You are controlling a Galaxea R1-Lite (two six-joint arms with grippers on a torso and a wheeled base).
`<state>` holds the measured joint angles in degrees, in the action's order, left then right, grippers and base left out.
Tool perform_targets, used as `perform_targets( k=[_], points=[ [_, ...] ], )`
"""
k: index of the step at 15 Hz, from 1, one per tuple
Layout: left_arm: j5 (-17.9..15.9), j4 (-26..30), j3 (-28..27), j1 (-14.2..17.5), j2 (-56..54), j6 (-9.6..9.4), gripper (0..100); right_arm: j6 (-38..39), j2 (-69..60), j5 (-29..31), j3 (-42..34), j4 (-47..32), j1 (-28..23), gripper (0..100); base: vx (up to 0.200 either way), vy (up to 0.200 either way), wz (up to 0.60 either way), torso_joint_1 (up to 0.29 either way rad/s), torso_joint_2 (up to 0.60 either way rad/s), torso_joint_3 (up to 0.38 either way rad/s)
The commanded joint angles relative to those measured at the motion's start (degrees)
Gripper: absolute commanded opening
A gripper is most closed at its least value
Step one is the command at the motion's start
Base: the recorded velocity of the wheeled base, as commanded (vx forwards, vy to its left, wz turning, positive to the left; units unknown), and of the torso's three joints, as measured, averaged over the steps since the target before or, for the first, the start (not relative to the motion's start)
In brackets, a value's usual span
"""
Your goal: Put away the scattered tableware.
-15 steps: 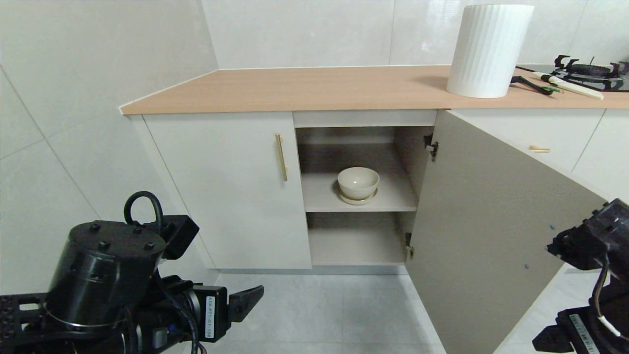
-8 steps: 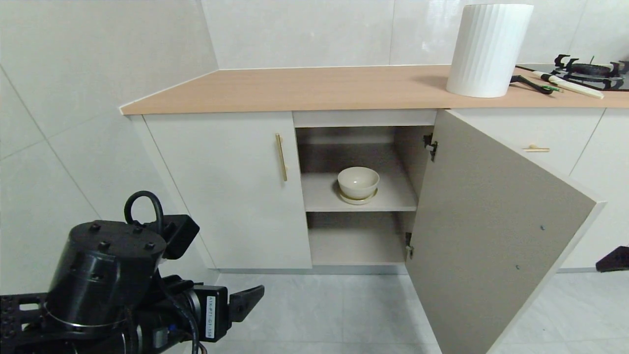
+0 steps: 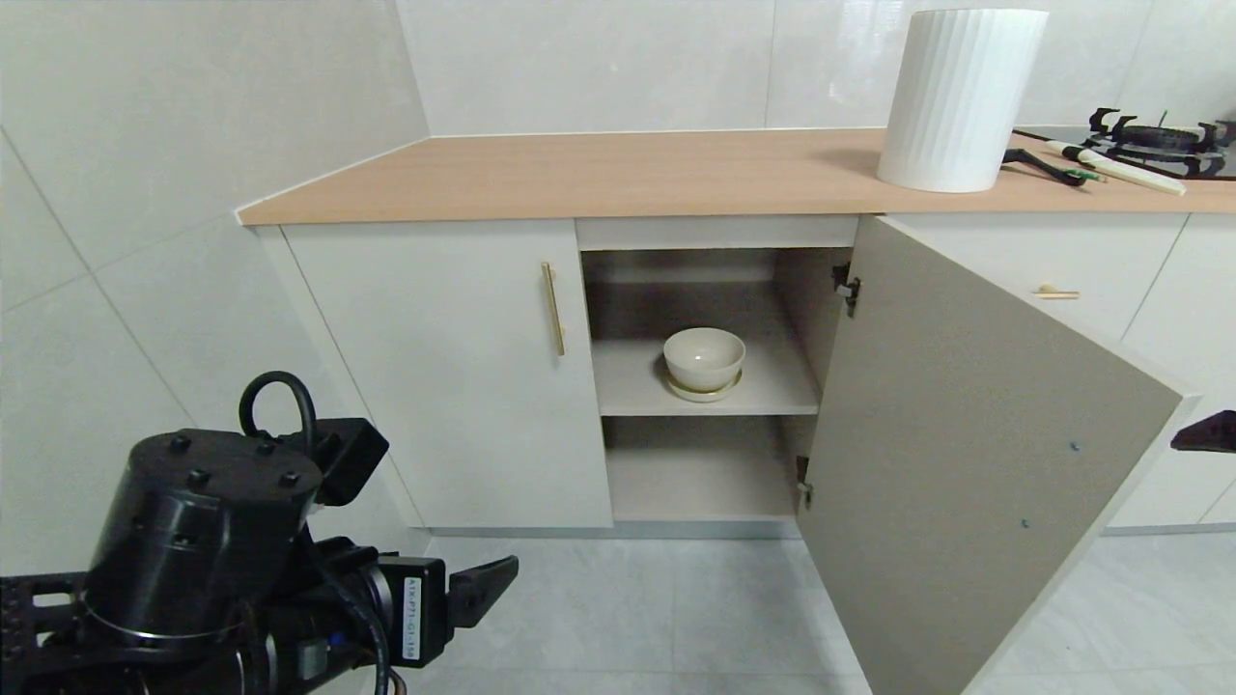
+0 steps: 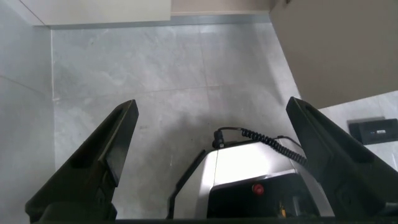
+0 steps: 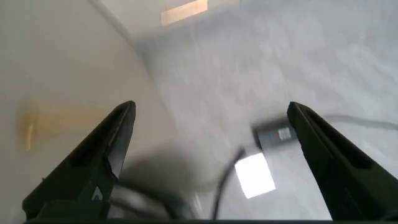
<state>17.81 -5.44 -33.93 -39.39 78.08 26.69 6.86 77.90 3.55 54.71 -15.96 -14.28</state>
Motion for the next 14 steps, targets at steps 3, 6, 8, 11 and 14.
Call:
perform_targets(
  k=[3, 6, 8, 11, 14],
  points=[
    [0.03, -0.01, 0.0, 0.01, -0.03, 0.03, 100, 5.97, 5.25, 0.06, -3.91, 5.85, 4.78, 100, 0.0, 0.0, 0.0, 0.0, 0.0, 0.0],
    [0.03, -0.01, 0.0, 0.01, 0.05, 0.03, 100, 8.34, 5.07, 0.06, -5.67, 6.03, 11.64, 100, 0.0, 0.0, 0.0, 0.0, 0.0, 0.0],
    [-0.06, -0.01, -0.09, 0.01, 0.05, 0.03, 100, 11.07, 4.54, 0.06, -6.46, 6.03, 16.65, 100, 0.0, 0.0, 0.0, 0.0, 0.0, 0.0],
    [-0.06, -0.01, -0.18, 0.01, 0.14, -0.23, 100, 16.69, 4.81, 0.14, -6.99, 8.57, 25.26, 100, 0.0, 0.0, 0.0, 0.0, 0.0, 0.0],
    [-0.14, -0.01, -2.11, 0.01, 0.49, -0.58, 100, 16.96, 6.57, -0.47, -6.46, 14.9, 31.33, 100, 0.0, 0.0, 0.0, 0.0, 0.0, 0.0]
  ],
)
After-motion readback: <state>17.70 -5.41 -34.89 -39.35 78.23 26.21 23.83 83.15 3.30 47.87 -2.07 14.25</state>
